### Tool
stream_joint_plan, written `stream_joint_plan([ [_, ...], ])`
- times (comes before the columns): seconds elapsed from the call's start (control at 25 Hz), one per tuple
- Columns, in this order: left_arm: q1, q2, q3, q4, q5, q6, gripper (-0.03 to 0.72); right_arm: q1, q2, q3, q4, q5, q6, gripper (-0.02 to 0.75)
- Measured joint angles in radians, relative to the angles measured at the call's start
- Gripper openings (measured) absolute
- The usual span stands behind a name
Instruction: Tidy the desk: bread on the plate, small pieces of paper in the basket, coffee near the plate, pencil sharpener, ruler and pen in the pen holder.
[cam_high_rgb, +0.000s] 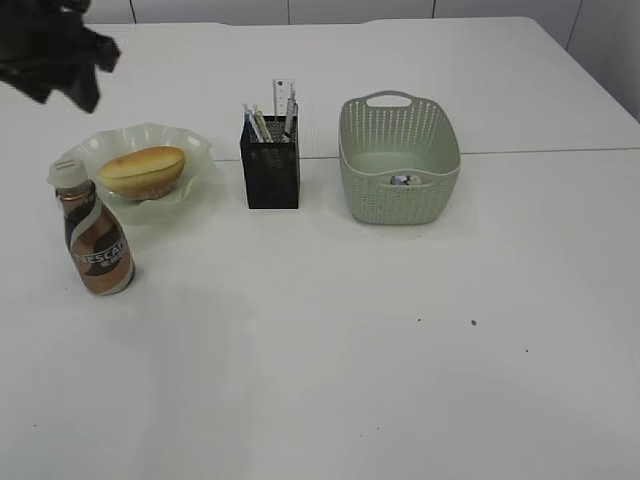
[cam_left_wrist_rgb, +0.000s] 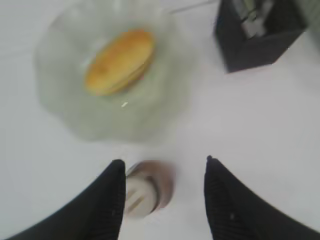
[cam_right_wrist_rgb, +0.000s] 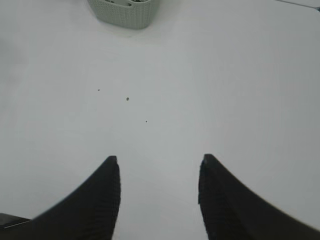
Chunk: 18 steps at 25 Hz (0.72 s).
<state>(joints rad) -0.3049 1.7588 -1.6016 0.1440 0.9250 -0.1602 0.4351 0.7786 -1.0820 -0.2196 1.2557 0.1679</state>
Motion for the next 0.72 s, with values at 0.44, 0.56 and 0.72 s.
stream_joint_plan([
  [0.44,0.004,-0.169,0.000,0.202,0.286,-0.098,0.382,0.000,0.000,-0.002,0.085,0.005,0.002,0.386],
  [0.56,0.004,-0.252,0.005,0.194,0.307,-0.119,0.382,0.000,0.000,-0.002,0.102,0.005,0.002,0.386],
  [0.72,0.004,-0.424,0.098,0.110,0.311,-0.129,0.376,0.000,0.000,-0.002,0.140,0.005,0.002,0.386],
])
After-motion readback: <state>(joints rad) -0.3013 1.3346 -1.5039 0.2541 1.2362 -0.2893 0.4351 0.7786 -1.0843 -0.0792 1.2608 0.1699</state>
